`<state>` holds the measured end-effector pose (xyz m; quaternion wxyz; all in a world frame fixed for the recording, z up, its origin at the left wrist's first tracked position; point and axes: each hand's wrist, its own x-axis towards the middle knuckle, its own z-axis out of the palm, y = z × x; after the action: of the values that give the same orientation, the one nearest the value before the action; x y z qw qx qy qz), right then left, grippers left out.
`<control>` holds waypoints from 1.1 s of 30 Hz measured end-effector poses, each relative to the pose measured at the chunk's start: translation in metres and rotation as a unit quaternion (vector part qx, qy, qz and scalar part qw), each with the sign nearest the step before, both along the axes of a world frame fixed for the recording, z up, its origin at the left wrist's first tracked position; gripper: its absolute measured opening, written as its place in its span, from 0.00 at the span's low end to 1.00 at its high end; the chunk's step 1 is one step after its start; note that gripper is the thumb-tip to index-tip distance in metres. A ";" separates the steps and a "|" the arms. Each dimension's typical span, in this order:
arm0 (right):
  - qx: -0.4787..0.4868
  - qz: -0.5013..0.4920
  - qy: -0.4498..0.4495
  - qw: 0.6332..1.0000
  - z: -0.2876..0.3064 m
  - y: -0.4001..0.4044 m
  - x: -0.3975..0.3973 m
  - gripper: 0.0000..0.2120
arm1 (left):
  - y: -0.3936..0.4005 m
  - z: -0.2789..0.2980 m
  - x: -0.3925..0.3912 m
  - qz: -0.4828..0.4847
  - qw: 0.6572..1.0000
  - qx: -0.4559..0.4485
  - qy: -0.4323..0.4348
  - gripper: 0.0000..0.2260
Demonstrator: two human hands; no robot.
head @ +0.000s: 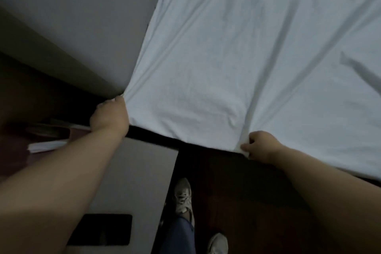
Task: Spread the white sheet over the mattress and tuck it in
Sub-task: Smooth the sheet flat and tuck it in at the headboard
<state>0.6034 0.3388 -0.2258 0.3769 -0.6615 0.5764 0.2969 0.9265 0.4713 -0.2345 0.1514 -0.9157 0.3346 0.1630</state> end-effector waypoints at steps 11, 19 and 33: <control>-0.084 -0.017 0.023 0.996 0.042 0.083 -0.056 0.19 | 0.071 0.054 -0.045 -0.052 0.998 0.037 0.021 0.15; -0.118 -0.054 0.086 0.988 0.179 0.120 -0.218 0.14 | 0.063 0.165 -0.200 -0.147 0.984 0.038 0.090 0.14; -0.133 -0.191 0.040 0.972 0.201 0.118 -0.355 0.13 | -0.009 0.188 -0.359 -0.236 0.963 0.023 0.126 0.14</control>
<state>0.2488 0.4570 -0.0249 0.3120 -0.5711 0.7407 0.1668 0.5676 0.4626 -0.0465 0.1636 -0.7790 0.5538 0.2444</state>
